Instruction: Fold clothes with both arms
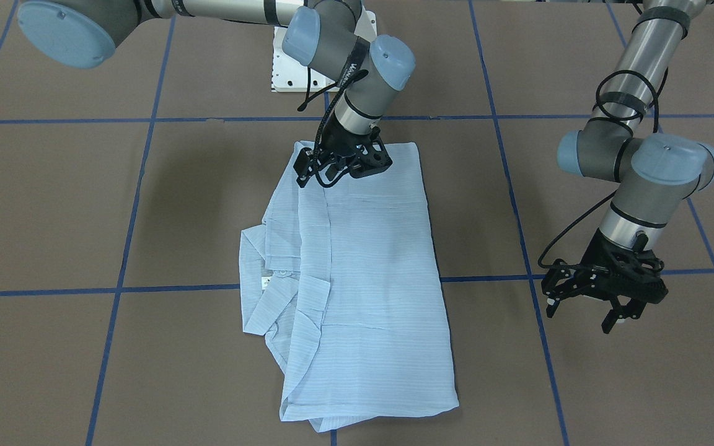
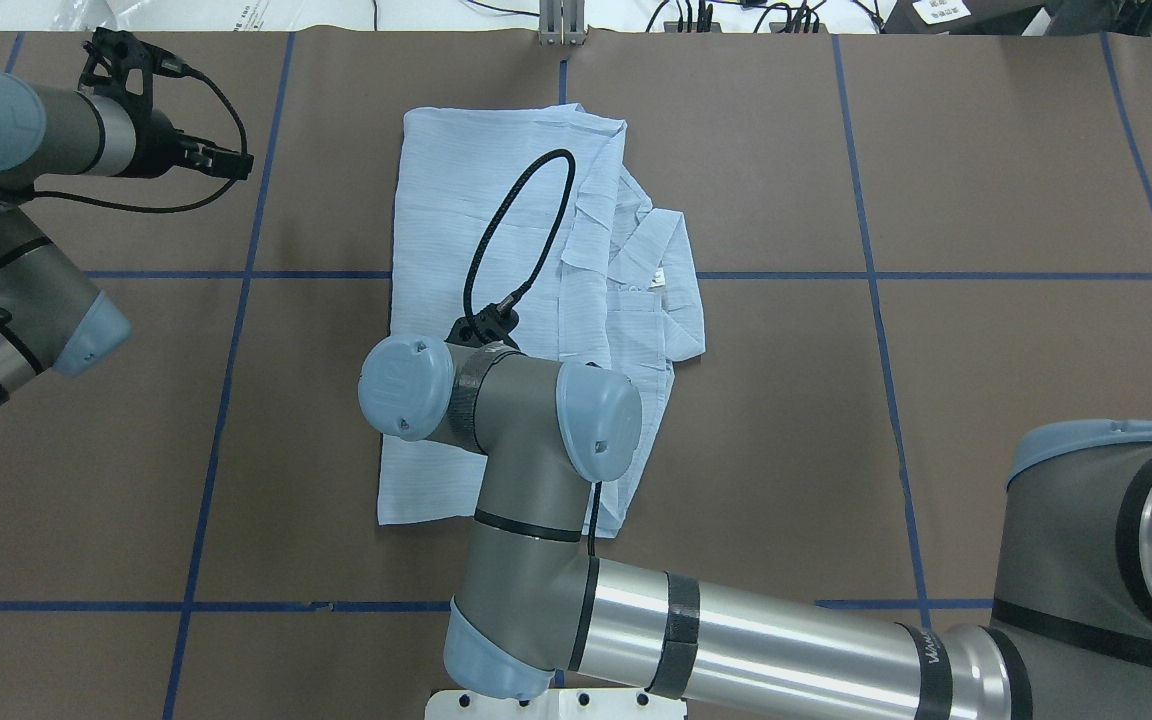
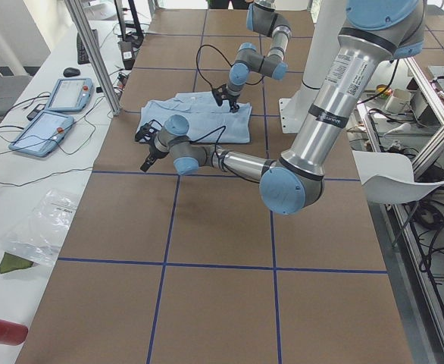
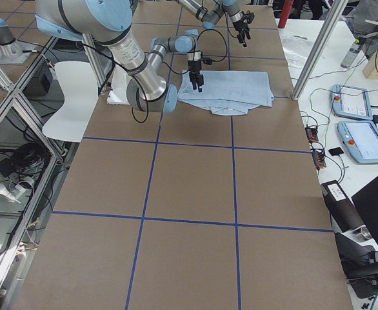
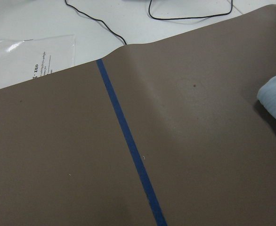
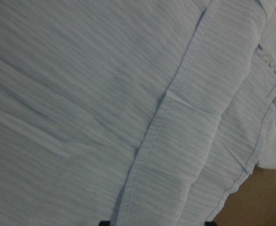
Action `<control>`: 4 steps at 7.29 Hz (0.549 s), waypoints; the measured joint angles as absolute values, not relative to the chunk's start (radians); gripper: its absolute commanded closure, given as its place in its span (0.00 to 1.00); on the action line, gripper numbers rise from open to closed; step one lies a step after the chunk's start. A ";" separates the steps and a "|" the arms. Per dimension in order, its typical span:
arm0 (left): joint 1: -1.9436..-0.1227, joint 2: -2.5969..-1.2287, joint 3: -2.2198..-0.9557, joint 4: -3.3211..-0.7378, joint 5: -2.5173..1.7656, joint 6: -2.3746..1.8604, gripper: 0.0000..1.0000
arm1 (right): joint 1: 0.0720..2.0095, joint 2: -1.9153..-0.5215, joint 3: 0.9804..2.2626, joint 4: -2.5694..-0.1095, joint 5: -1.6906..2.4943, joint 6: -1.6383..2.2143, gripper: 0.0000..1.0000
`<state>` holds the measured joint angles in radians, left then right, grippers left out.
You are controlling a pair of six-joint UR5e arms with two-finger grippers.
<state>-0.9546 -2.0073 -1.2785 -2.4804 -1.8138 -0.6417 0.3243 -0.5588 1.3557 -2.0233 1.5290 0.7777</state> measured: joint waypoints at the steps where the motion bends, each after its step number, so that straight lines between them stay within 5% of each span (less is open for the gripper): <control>1: -0.954 -2.008 -1.278 -2.480 -1.814 -0.641 0.00 | 0.319 -0.561 1.355 -2.031 1.529 0.776 0.32; 4: -0.955 -2.008 -1.277 -2.480 -1.814 -0.640 0.00 | 0.308 -0.568 1.353 -2.040 1.530 0.774 0.32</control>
<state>-0.9549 -2.0080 -1.2768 -2.4804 -1.8138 -0.6401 0.3084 -0.5676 1.3533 -2.0401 1.5304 0.7743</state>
